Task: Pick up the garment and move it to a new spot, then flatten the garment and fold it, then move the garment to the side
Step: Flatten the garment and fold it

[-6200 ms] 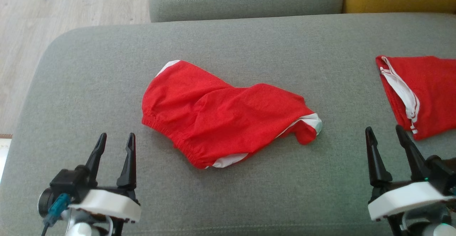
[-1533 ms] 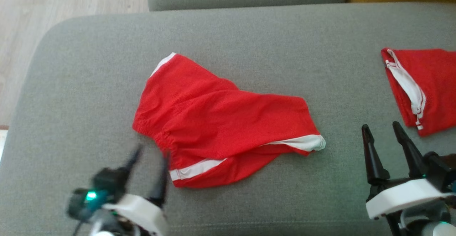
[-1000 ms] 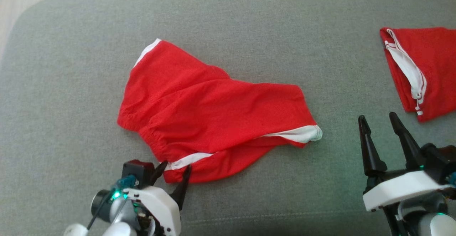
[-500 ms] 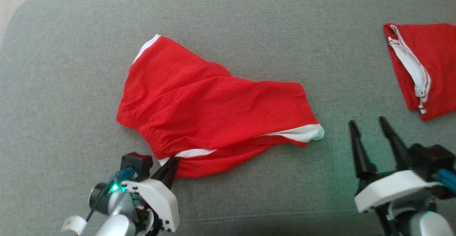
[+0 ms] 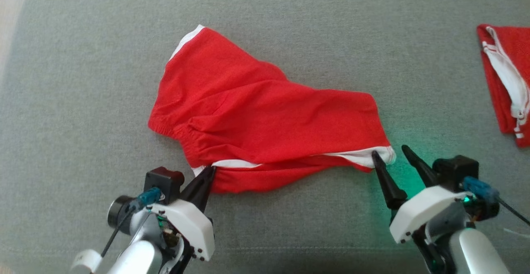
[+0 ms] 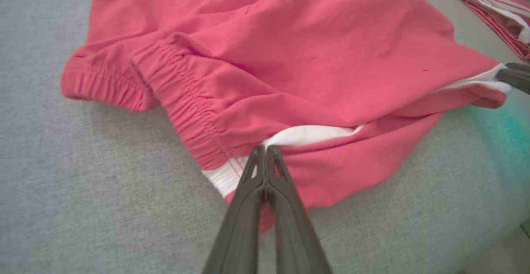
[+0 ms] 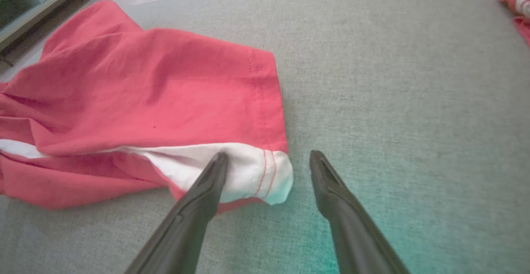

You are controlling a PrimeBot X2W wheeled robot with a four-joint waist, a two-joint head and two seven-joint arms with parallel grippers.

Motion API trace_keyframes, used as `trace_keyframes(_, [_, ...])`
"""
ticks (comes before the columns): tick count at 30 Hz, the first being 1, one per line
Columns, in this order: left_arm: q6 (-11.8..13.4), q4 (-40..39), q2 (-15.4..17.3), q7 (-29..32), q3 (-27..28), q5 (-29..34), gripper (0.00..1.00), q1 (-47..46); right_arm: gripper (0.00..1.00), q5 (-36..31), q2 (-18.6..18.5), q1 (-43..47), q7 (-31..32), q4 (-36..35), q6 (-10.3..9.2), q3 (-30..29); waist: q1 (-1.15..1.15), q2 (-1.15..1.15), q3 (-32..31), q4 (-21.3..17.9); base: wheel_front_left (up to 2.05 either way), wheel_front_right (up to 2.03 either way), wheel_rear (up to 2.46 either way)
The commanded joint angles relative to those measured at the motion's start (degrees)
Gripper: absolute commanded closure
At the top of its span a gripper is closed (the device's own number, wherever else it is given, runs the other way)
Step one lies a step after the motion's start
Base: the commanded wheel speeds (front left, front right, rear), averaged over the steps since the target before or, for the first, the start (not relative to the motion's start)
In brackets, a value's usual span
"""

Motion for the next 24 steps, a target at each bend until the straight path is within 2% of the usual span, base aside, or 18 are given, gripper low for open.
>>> trace_keyframes(1, [0.16, -2.09, 0.75, -0.94, 1.79, 0.9, 1.0, -2.5, 0.0, 0.76, -0.99, -1.31, 0.04, -0.56, 0.22, 1.73, 0.0, 0.0, 0.36, 0.34, 0.0, 0.0, 0.0])
trace_keyframes(3, [0.15, -2.3, 0.77, -1.52, 1.71, 1.04, 1.0, -2.69, 0.0, 1.8, -1.07, -2.16, 0.41, 0.87, 0.22, 2.21, 0.0, 0.0, 0.67, 0.59, 0.0, 0.0, 0.0])
trace_keyframes(4, [0.19, -2.37, 0.82, -1.88, 1.72, 1.14, 1.0, -2.77, 0.58, 2.46, -1.12, -2.44, 1.06, 1.62, 0.22, 2.53, 0.0, 0.0, 0.76, 0.69, 0.0, 0.0, 0.0])
trace_keyframes(5, [0.21, -2.5, 0.86, -2.35, 1.71, 1.28, 1.0, -2.87, 1.0, 3.14, -1.17, -2.68, 1.41, 2.08, 0.22, 2.63, 0.0, 0.0, 0.85, 0.82, 0.0, 0.0, 0.0])
trace_keyframes(9, [0.21, -2.89, 1.12, -3.8, 1.74, 1.75, 1.0, -3.23, 1.0, 4.72, -1.35, -2.85, 2.02, 2.52, 0.22, 2.48, 0.0, 0.0, 0.98, 1.15, 0.0, 0.0, 0.0])
trace_keyframes(12, [0.23, -4.15, 1.83, -5.79, 1.58, 3.01, 1.0, -3.68, 1.0, 5.27, -1.57, -2.69, 0.77, 0.28, 0.22, 1.47, 0.0, 0.0, 0.46, 1.4, 0.0, 0.0, 0.0])
trace_keyframes(17, [0.81, -9.65, 4.79, -8.54, 2.31, 6.14, 1.0, -4.82, 1.0, 4.77, -2.37, -3.3, -0.52, -8.29, 0.22, -1.86, 0.0, 0.0, -1.96, 1.27, 0.0, 0.0, 0.0])
trace_keyframes(24, [1.43, -21.14, 8.61, -9.34, 4.73, 9.95, 1.0, -9.87, 1.0, 4.01, -4.58, -8.14, 3.36, -21.86, 0.22, -5.63, 0.0, 0.0, -6.9, 1.29, 0.0, 0.0, 0.0])
